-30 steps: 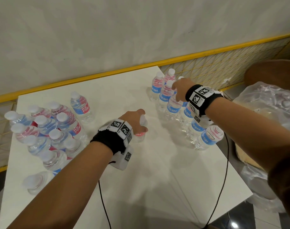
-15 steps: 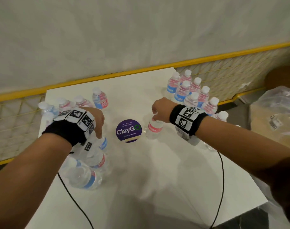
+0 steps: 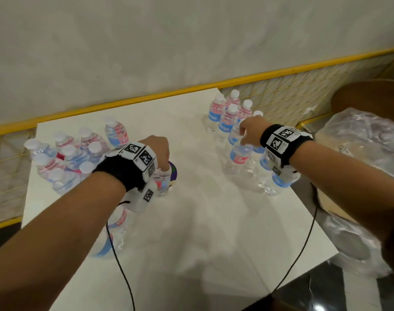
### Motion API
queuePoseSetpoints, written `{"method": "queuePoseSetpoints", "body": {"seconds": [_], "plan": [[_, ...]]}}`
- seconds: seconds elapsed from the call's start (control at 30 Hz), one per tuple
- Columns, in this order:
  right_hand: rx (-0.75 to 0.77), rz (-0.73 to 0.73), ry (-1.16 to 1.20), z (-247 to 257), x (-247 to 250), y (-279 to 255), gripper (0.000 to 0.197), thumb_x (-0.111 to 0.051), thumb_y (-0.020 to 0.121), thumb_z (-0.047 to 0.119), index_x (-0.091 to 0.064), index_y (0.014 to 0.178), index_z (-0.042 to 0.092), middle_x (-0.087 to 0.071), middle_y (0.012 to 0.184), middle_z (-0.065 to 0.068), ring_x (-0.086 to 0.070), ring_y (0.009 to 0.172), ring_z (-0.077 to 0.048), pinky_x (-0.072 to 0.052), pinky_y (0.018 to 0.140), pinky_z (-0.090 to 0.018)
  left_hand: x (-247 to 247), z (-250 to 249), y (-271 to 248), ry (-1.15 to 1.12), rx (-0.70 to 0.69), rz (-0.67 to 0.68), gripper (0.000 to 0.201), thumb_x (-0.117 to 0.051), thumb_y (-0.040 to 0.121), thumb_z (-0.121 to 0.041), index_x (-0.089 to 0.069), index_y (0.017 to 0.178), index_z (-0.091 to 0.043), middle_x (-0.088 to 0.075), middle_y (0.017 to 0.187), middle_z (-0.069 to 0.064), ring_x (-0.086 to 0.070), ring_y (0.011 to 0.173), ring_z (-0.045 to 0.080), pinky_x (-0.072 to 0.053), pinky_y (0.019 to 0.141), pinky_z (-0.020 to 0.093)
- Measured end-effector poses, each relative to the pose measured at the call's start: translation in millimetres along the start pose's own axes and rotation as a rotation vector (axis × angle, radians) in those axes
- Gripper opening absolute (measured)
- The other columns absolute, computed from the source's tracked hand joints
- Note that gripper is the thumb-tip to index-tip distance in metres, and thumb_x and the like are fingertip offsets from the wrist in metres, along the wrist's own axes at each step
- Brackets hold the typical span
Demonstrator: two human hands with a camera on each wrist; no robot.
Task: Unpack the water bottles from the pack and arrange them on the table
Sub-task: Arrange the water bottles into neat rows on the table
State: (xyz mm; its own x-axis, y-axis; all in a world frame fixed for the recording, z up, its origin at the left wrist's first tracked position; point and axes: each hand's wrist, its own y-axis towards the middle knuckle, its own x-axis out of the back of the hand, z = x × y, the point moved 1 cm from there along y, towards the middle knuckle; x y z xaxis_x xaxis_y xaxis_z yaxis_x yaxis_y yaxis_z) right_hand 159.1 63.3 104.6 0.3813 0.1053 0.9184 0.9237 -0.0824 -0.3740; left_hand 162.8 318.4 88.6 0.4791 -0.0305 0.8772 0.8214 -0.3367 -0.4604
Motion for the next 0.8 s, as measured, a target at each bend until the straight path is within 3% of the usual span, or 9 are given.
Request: {"method": "queuePoseSetpoints", "body": {"seconds": [0.07,0.1,0.17,0.2,0.27,0.3,0.37,0.53,0.8], "plan": [[-0.043,-0.006,0.033,-9,0,1,0.033,-0.061,0.089,0.036,-0.064,0.087,0.003,-0.064,0.089,-0.011,-0.060,0.087,-0.028,-0.050,0.076,-0.031,-6,-23,10,-0.103,-0.038,-0.021,0.026,-0.072,0.075,-0.022,-0.069,0.100,-0.016,-0.065,0.098,0.009,-0.063,0.088,0.026,-0.051,0.072,0.029],[-0.052,0.004,0.043,-12,0,1,0.038,-0.059,0.090,0.039,-0.056,0.070,0.006,-0.058,0.074,-0.008,-0.057,0.073,-0.025,-0.049,0.068,-0.030,-9,-37,14,-0.141,-0.056,-0.029,0.033,-0.071,0.078,-0.022,-0.068,0.109,-0.013,-0.065,0.109,0.009,-0.063,0.099,0.026,-0.049,0.079,0.029],[-0.075,0.032,0.068,-15,-1,-1,0.045,-0.059,0.090,0.037,-0.041,0.058,0.012,-0.054,0.068,-0.005,-0.050,0.064,-0.021,-0.044,0.059,-0.027,-16,-64,18,-0.184,-0.111,-0.061,0.036,-0.068,0.083,-0.021,-0.065,0.118,-0.012,-0.060,0.124,0.009,-0.057,0.113,0.025,-0.045,0.088,0.026],[-0.076,0.042,0.050,-15,0,-2,0.039,-0.060,0.091,0.034,-0.046,0.062,0.010,-0.058,0.078,-0.007,-0.053,0.072,-0.023,-0.046,0.063,-0.029,-21,-75,20,-0.192,-0.140,-0.080,0.036,-0.066,0.084,-0.022,-0.065,0.119,-0.014,-0.055,0.127,0.010,-0.054,0.116,0.026,-0.043,0.092,0.027],[-0.044,0.064,-0.016,-17,1,-1,0.022,-0.060,0.090,0.025,-0.063,0.096,0.004,-0.063,0.106,-0.013,-0.059,0.097,-0.027,-0.049,0.082,-0.032,-29,-92,22,-0.189,-0.159,-0.095,0.037,-0.065,0.083,-0.027,-0.062,0.120,-0.022,-0.045,0.125,0.011,-0.052,0.113,0.030,-0.043,0.095,0.031],[-0.027,0.065,-0.037,-19,1,0,0.030,-0.060,0.090,0.021,-0.061,0.116,0.005,-0.060,0.119,-0.013,-0.057,0.107,-0.029,-0.047,0.087,-0.032,-33,-98,23,-0.179,-0.157,-0.089,0.039,-0.066,0.082,-0.030,-0.060,0.119,-0.026,-0.042,0.123,0.010,-0.052,0.111,0.031,-0.044,0.095,0.034],[-0.006,0.056,-0.035,-22,-1,-1,0.042,-0.061,0.089,0.015,-0.054,0.131,0.012,-0.053,0.131,-0.013,-0.053,0.116,-0.029,-0.046,0.089,-0.030,-39,-104,24,-0.155,-0.164,-0.064,0.042,-0.068,0.081,-0.029,-0.056,0.121,-0.027,-0.043,0.123,0.010,-0.053,0.110,0.031,-0.044,0.093,0.034],[-0.008,0.007,0.054,-26,-7,-3,0.043,-0.062,0.089,0.023,-0.056,0.130,0.012,-0.057,0.126,-0.012,-0.054,0.115,-0.028,-0.046,0.089,-0.031,-48,-103,30,-0.163,-0.191,-0.070,0.043,-0.064,0.086,-0.020,-0.052,0.127,-0.019,-0.056,0.126,0.009,-0.053,0.116,0.027,-0.042,0.093,0.032],[-0.011,-0.003,0.044,-30,-10,5,0.037,-0.059,0.089,0.011,-0.061,0.125,0.012,-0.058,0.125,-0.013,-0.056,0.113,-0.028,-0.044,0.080,-0.027,-49,-100,30,-0.167,-0.190,-0.071,0.043,-0.065,0.086,-0.022,-0.052,0.126,-0.021,-0.057,0.124,0.009,-0.054,0.113,0.026,-0.043,0.091,0.032]]}}
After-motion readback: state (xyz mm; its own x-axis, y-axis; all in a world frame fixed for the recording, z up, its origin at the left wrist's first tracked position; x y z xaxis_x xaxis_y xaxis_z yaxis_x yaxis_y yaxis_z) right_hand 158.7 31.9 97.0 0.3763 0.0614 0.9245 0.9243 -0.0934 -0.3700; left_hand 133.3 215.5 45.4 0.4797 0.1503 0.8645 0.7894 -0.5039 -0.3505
